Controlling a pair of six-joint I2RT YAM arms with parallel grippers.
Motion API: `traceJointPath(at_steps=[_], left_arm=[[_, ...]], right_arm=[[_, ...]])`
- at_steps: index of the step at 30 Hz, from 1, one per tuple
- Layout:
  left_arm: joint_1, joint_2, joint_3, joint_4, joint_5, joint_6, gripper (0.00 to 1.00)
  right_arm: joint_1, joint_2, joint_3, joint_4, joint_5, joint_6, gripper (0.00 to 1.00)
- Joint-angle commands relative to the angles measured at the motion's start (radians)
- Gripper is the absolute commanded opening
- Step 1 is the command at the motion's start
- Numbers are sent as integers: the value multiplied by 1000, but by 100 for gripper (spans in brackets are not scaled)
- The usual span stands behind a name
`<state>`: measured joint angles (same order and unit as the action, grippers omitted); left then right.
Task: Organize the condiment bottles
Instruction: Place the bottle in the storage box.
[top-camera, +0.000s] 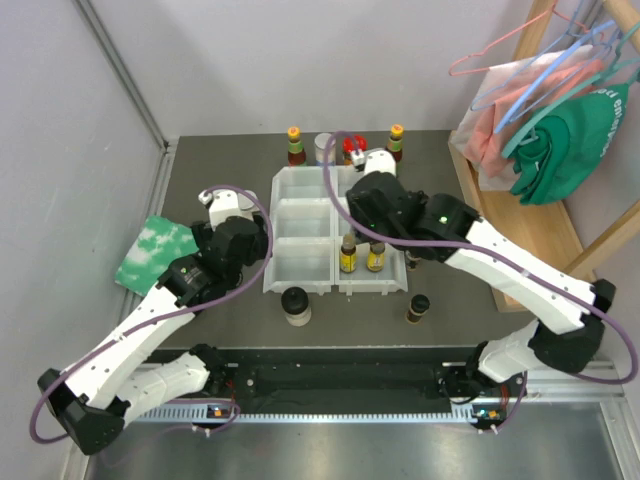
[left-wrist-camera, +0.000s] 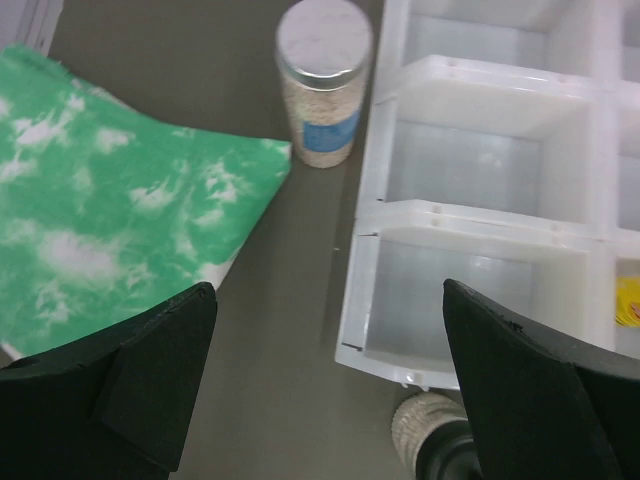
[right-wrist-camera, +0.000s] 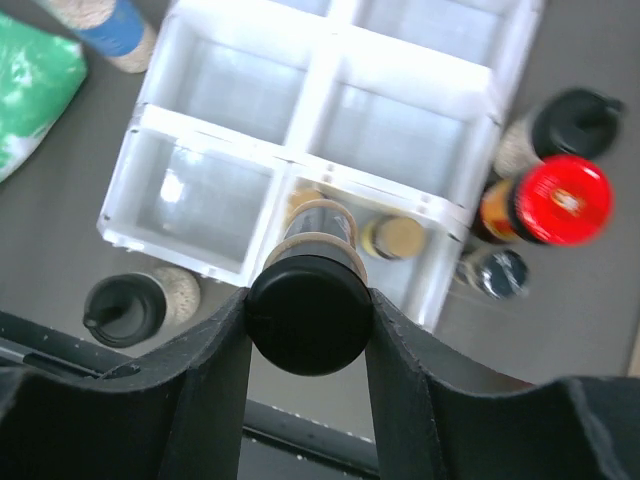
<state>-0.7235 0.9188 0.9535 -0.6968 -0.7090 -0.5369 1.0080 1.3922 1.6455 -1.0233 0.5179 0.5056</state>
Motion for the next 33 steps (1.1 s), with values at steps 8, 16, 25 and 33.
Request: traceJointPath(at_steps=[8, 16, 25, 33], left_arm=[[259, -90, -44, 35, 169, -8, 99], [274, -147, -94, 69, 128, 8, 99], [277, -150, -94, 69, 134, 14, 99], [277, -149, -98, 71, 141, 17, 99]], right_arm=[[49, 266, 135, 189, -153, -118, 0], [50, 386, 131, 233, -225, -99, 0], [50, 514, 117, 247, -237, -65, 0], [49, 545, 56, 276, -233, -16, 0]])
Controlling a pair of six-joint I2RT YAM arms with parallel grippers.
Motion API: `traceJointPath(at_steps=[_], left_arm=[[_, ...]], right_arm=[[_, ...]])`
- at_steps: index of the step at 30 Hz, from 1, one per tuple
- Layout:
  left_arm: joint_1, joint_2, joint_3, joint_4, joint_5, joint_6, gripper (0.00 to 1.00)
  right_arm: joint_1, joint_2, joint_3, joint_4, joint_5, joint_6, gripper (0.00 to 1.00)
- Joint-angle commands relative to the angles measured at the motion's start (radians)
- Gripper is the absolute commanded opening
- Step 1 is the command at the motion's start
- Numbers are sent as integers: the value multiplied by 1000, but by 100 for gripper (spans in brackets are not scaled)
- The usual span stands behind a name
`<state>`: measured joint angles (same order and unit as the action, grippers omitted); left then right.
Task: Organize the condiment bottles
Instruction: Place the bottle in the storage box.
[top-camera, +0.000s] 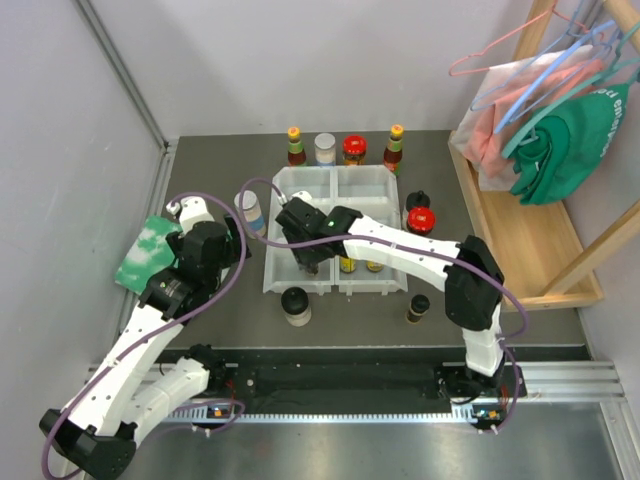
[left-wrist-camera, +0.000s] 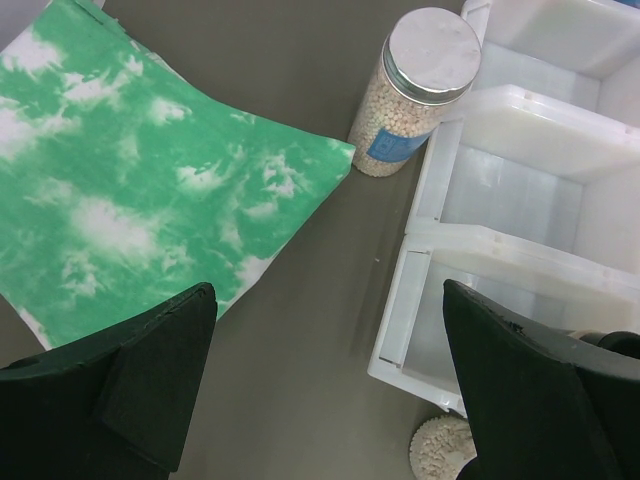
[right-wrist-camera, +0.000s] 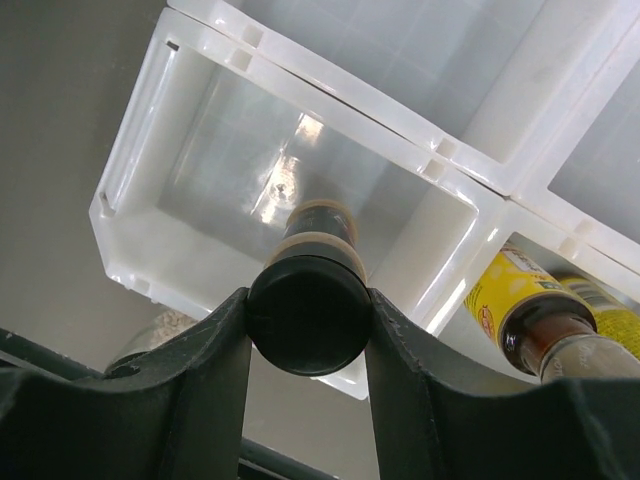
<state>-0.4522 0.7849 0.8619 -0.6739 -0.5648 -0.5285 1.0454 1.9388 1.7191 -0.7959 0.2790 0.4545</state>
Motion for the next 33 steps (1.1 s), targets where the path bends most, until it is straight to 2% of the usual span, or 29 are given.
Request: traceJointPath(at_steps=[1, 17, 23, 26, 29, 30, 33], left_arm=[[6, -15, -6, 50, -1, 10, 99], [14, -15, -6, 50, -7, 1, 99], [20, -19, -8, 46, -15, -10, 99], [21, -27, -8, 46, -21, -13, 99], [23, -30, -9, 46, -23, -18, 99], [23, -32, -9, 46, -23, -21, 99], [26, -30, -11, 48, -21, -21, 99]], right_arm=[[13, 2, -21, 56, 5, 38, 0], [11, -1, -111, 50, 54, 125, 0], [8, -1, -138, 54, 61, 144, 5], [10, -9, -142, 47, 72, 148, 13], [10, -27, -147, 41, 94, 153, 30], [10, -37, -147, 38, 100, 154, 40], [10, -63, -148, 38, 111, 158, 57]])
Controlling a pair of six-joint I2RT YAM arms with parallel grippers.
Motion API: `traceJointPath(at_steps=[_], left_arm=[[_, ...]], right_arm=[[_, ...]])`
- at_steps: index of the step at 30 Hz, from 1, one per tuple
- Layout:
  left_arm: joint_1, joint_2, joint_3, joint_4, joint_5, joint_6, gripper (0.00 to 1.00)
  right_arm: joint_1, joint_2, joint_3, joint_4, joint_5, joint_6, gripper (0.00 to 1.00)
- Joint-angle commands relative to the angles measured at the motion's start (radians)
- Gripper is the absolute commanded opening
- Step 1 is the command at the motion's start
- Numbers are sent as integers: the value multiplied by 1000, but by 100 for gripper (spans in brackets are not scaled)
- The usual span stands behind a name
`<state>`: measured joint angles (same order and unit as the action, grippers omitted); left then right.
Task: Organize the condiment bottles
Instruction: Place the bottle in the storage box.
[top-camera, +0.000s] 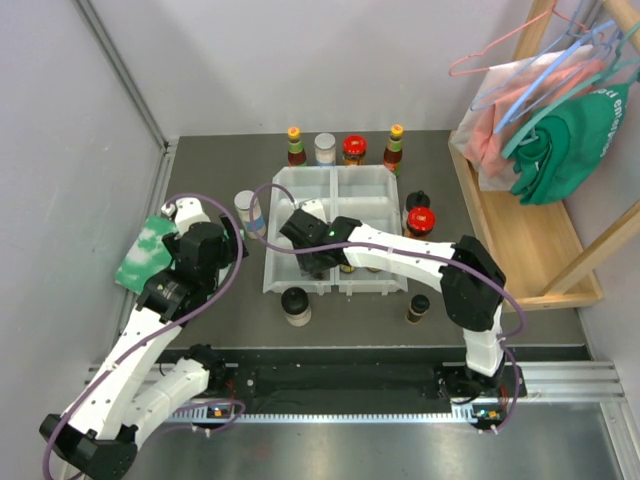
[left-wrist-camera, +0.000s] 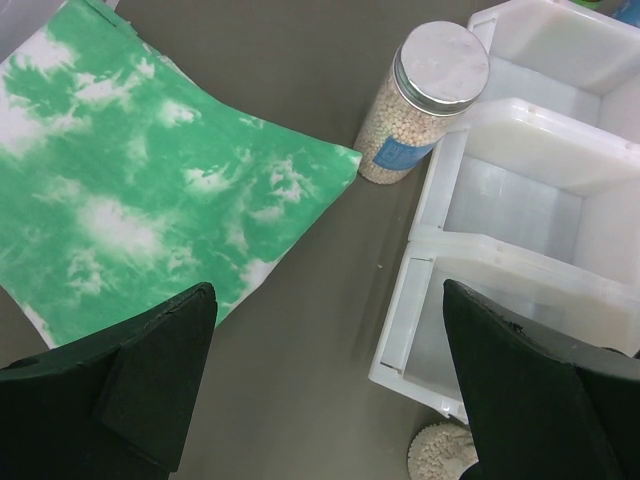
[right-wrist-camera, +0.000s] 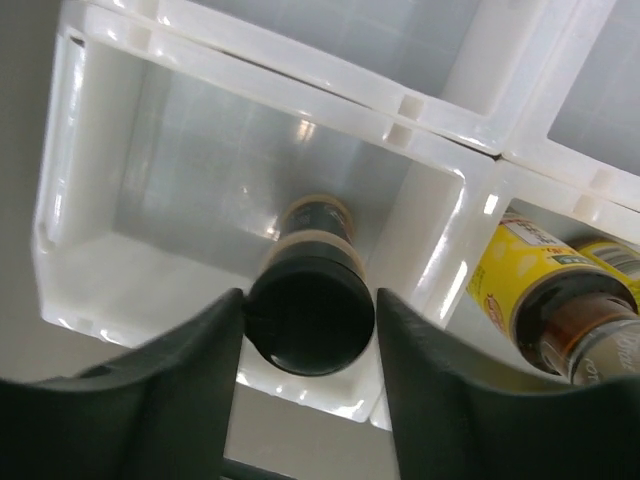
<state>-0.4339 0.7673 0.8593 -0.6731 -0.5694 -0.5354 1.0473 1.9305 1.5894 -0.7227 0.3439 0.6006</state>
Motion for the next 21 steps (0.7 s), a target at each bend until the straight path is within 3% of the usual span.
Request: traceJointPath(at_steps=[1, 5, 13, 21], left_arm=[[6, -14, -6, 44, -20, -14, 99], [11, -17, -5, 44, -27, -20, 99], [17, -19, -2, 41, -40, -23, 99], [18, -28, -9, 55, -26, 12, 99]], right_arm=[[8, -62, -20, -37, 50, 10, 60], [8, -102, -16, -32, 53, 7, 68], [10, -169, 7, -50, 70, -1, 70], [11, -422, -95, -84, 116, 27, 72]])
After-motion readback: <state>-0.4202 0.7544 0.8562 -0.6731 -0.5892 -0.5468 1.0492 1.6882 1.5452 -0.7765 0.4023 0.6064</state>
